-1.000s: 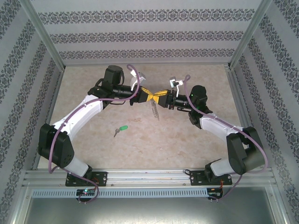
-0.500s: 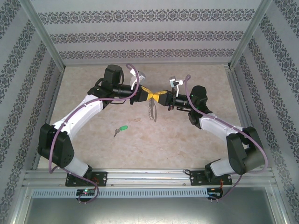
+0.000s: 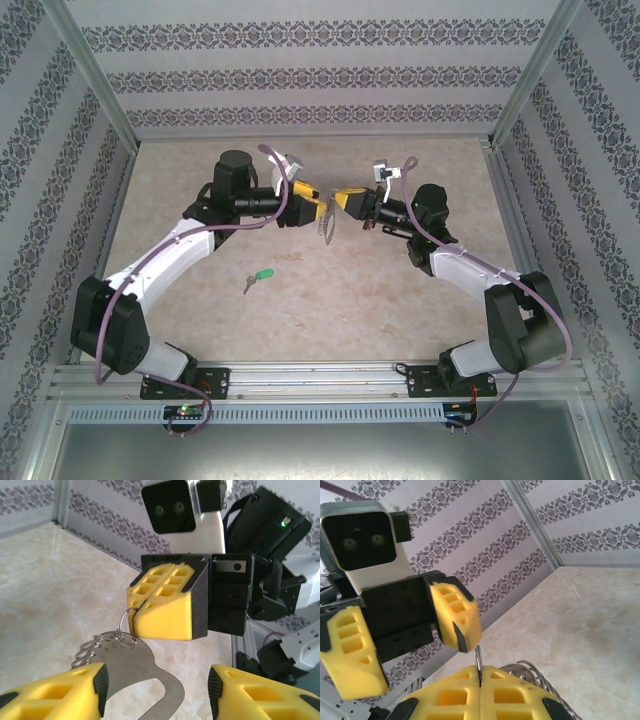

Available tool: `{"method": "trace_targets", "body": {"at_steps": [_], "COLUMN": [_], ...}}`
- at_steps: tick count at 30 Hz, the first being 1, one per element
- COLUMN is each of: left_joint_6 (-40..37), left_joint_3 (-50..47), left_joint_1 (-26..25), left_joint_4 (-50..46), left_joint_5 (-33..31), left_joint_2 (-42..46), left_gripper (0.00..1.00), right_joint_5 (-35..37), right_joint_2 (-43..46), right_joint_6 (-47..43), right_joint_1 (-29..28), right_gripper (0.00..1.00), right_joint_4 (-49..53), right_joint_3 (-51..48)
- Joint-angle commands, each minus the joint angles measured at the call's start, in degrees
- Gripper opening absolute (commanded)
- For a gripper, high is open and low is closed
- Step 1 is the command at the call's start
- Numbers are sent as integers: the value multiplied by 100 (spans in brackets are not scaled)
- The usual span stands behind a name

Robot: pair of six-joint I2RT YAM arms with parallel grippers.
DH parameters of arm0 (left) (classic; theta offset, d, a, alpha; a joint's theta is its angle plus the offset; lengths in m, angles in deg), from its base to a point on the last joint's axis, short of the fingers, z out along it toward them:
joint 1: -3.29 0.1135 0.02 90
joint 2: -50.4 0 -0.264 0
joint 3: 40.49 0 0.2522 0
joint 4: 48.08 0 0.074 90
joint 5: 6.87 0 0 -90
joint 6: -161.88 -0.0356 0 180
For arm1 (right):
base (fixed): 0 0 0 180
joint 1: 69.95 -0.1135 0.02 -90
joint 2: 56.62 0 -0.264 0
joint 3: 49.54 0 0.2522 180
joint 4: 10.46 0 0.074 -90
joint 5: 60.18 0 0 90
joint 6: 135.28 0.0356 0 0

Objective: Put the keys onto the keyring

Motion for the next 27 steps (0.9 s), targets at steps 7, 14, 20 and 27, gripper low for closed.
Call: {"method": "trace_targets", "body": {"at_steps": [7,14,20,27], "left_joint_6": [1410,2280,2907,3112], "left_joint_3": [-696,-1052,-1251,-1295], "left_joint_1": [102,102,96,98], "left_joint_4": [1745,2866,3776,4071], "left_joint_5": [-656,-564,-518,-465], "left_joint_2": [386,145,-133,-302], "left_gripper": [58,54,53,50], "right_joint_5": [70,12,7,-10], "right_joint_2": [105,61,-21,-129], "right_joint_6": [154,330,365,394], "right_joint_1": [41,6,-111,-227], "right_gripper": [0,0,0,0], "right_joint_4": [-434,-535,-546,-577], "right_joint_3": [-23,74,178,292]}}
